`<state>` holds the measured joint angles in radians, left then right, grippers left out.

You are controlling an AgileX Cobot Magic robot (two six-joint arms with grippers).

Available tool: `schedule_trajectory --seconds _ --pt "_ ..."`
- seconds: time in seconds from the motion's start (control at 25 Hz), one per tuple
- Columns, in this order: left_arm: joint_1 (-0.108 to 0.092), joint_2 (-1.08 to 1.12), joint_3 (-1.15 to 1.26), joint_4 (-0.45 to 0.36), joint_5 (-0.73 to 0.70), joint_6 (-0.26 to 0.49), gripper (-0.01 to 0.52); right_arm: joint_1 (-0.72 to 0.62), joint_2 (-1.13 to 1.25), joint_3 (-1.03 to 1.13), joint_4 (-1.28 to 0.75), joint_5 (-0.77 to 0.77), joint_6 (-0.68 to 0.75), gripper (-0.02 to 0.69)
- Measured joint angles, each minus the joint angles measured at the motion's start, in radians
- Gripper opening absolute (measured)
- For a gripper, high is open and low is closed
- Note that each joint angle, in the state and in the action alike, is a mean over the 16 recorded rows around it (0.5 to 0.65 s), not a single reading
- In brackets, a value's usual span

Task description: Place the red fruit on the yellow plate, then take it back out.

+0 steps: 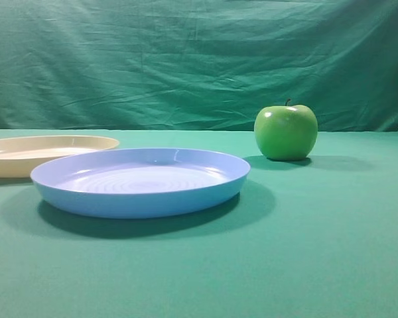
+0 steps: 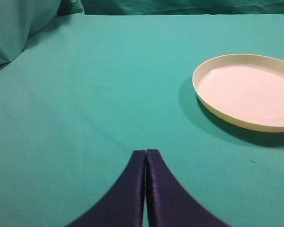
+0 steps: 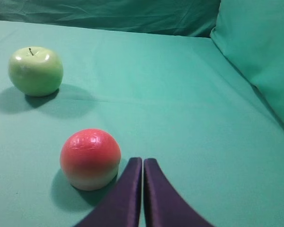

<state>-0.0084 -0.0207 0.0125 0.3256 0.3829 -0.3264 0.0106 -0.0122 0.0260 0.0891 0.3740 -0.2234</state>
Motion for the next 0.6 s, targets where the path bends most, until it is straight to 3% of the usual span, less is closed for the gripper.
schedule_trajectory --seconds 0.6 --pt "0.000 0.000 0.000 0.000 0.000 0.000 0.000 0.000 0.000 0.000 -0.001 0.000 0.000 0.000"
